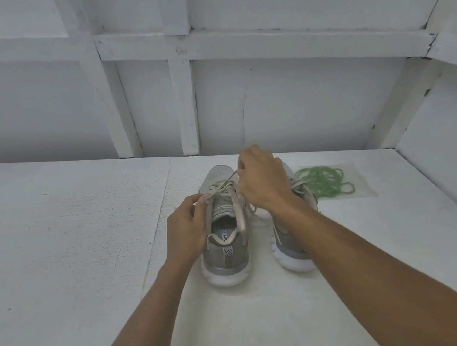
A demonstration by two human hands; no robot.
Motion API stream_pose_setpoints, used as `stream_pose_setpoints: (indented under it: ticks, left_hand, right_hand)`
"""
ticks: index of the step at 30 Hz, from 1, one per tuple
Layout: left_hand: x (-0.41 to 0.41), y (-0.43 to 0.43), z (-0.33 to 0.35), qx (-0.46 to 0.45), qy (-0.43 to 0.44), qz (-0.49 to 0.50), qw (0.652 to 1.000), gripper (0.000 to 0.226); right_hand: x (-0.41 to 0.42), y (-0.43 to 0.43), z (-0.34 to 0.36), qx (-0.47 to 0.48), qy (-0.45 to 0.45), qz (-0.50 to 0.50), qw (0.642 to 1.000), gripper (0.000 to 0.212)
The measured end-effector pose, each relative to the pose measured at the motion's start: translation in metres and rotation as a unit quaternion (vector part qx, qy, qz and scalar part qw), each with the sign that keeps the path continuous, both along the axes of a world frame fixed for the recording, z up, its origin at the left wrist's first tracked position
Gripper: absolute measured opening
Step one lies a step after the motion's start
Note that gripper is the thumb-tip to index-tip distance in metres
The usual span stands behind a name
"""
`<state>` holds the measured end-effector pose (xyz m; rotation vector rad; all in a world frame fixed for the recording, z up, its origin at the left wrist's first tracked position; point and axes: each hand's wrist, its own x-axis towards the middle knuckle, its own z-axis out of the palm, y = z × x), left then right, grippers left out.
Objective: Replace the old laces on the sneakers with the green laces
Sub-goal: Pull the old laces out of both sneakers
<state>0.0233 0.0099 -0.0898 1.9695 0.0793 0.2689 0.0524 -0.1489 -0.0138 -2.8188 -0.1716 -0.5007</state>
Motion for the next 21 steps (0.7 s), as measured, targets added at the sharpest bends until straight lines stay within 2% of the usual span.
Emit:
stream_pose_setpoints:
  ticks: [2,5,8,11,14,18,21]
  left_hand:
    - [0.000,0.000,0.000,-0.002,-0.001,-0.001,1.000,0.025]
    - [-0.001,0.001,0.000,0.007,-0.007,-0.002,1.000,0.024]
    - [0.000,0.002,-0.001,0.012,-0.008,-0.003,1.000,0.025]
    - [-0.001,0.001,0.000,0.014,-0.007,-0.006,1.000,0.025]
    - [-0.002,0.000,0.002,0.010,-0.007,-0.009,1.000,0.022]
    - [-0.002,0.001,0.003,0.004,-0.001,-0.006,1.000,0.023]
    - [-0.002,0.001,0.001,0.002,0.004,-0.002,1.000,0.025]
  right_hand:
    - [0.000,0.000,0.000,0.028,0.025,0.007,0.999,0.021]
    - [-0.008,0.011,-0.008,0.052,0.059,0.102,0.992,0.037]
    - [-0.010,0.023,-0.019,-0.012,0.065,0.132,0.989,0.025]
    - [-0.006,0.018,-0.020,-0.054,0.059,0.110,0.991,0.017]
    - [-0.002,0.007,-0.010,-0.001,0.030,0.079,0.996,0.014]
    - [0.005,-0.007,0.008,0.089,-0.020,-0.018,0.996,0.015]
    - [0.005,-0.009,0.011,0.069,0.027,-0.053,0.996,0.019]
